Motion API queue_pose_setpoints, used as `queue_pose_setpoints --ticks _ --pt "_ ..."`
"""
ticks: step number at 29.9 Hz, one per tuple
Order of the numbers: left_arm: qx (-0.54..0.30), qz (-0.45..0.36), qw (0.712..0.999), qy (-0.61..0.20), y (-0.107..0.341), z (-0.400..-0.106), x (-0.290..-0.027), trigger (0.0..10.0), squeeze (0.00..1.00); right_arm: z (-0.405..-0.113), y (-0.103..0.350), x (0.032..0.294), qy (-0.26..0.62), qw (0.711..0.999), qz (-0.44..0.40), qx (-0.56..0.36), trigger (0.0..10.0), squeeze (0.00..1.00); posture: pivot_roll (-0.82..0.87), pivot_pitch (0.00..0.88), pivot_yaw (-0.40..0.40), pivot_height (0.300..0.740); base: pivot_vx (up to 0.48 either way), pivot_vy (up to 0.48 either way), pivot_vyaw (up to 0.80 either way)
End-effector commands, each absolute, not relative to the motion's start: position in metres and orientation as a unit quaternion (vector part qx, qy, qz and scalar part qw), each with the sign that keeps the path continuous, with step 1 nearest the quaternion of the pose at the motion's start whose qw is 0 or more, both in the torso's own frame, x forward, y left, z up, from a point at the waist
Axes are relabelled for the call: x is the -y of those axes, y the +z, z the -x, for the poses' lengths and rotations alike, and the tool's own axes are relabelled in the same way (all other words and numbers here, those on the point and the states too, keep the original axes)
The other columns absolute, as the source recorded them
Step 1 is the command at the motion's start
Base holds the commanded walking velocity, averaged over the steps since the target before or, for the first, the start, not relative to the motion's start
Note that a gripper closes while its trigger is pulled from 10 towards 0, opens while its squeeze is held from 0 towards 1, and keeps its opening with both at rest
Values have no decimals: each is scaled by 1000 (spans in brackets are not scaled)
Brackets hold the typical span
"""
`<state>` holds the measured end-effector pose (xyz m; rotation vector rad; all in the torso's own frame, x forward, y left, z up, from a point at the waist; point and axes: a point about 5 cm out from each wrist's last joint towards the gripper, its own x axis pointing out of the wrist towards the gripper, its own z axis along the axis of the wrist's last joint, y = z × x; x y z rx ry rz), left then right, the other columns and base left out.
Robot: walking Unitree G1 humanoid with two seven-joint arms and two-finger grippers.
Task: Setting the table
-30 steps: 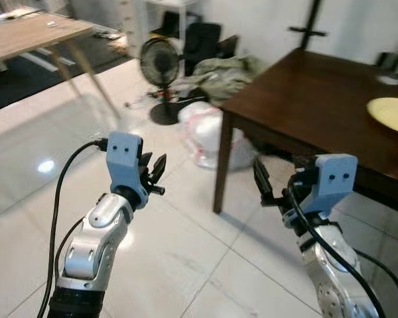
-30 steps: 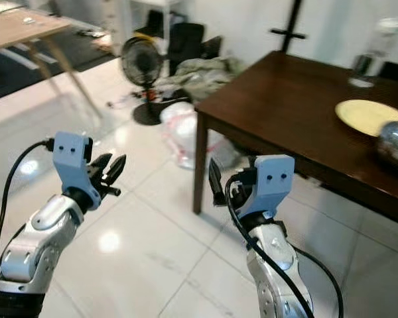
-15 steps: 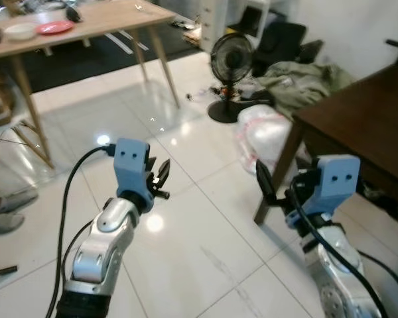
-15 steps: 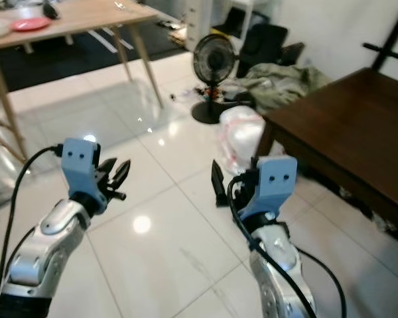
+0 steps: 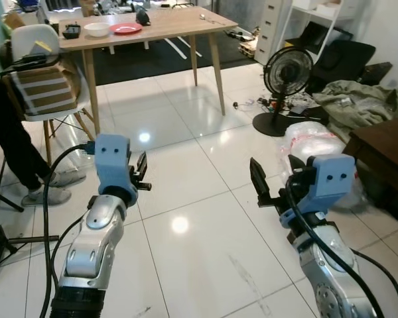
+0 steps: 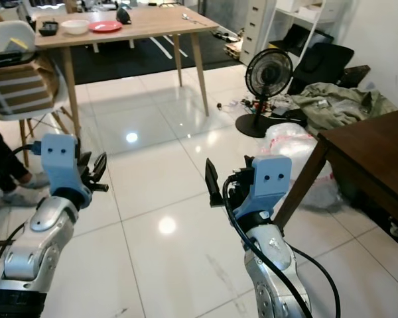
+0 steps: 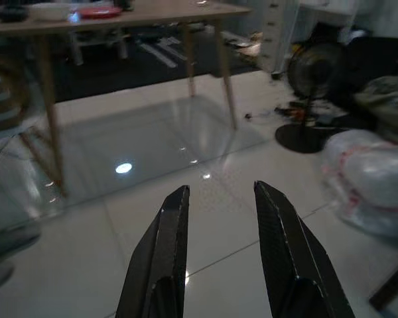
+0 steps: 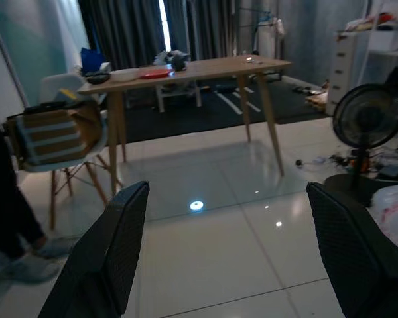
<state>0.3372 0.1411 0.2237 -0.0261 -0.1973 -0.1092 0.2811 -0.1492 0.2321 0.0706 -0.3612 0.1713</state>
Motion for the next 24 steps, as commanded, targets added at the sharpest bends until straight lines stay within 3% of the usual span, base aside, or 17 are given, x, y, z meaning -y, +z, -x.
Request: queue_pose_setpoints --ticks 1,24 --pt "96 12 994 -54 222 -338 -141 10000 0 -279 230 150 85 980 -35 176 10000 0 -43 114 72 740 472 0 0" --pt "28 -8 997 -75 155 -318 -143 10000 0 -279 180 174 77 990 -37 114 10000 0 -29 93 79 740 472 0 0"
